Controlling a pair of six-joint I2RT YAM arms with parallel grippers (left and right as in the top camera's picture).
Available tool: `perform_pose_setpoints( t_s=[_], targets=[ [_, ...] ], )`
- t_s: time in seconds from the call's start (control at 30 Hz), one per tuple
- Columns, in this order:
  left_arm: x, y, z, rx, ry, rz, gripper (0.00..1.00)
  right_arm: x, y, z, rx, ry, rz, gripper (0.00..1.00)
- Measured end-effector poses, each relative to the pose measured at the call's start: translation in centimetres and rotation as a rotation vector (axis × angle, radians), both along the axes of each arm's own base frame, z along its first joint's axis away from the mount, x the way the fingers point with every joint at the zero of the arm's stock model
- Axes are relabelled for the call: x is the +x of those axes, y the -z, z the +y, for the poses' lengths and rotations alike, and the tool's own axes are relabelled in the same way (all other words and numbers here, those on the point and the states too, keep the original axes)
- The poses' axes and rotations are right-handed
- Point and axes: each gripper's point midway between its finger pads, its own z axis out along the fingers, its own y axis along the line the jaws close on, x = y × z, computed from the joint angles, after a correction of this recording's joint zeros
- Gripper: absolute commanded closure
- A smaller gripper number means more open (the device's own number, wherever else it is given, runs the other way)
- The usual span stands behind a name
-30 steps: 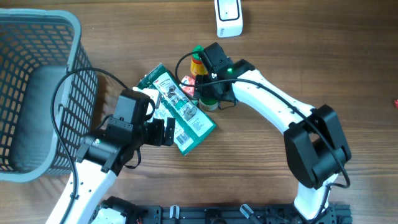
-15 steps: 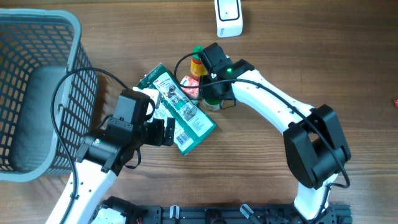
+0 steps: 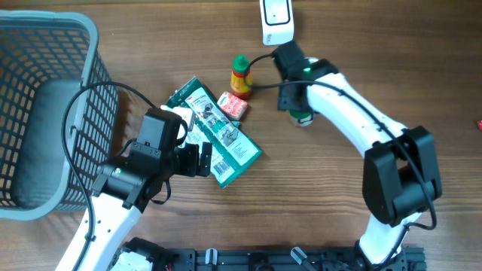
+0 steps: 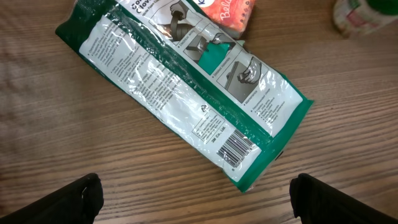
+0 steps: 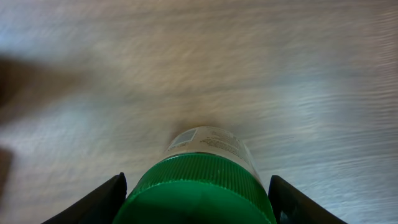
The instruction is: Scan the item barcode
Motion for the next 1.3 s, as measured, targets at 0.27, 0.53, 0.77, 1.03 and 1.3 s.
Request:
perform_pose_setpoints(
  t_s=[0.27, 0.53, 0.77, 1.03, 1.3],
  targets=[
    [0.0, 0.0, 0.0, 0.000, 0.000, 0.000, 0.00, 3.1, -0.8, -0.9, 0.051, 0.046, -0.106, 0.25],
    [0.0, 0.0, 0.0, 0.000, 0.000, 0.000, 0.00, 2.7, -0.5, 0.0, 0.106, 0.026, -0.078, 0.10],
    [0.0, 0.0, 0.0, 0.000, 0.000, 0.000, 0.00, 1.9, -0.4, 0.9, 0.196, 0.123, -0.050, 0.00],
    [0.0, 0.0, 0.0, 0.000, 0.000, 0.000, 0.00, 0.5, -4.5, -0.7, 0.352, 0.423, -0.053, 0.00],
    [0.0, 0.0, 0.0, 0.000, 0.000, 0.000, 0.00, 2.8, -7.4, -2.9, 0.320, 0.303, -0.174, 0.00]
  ],
)
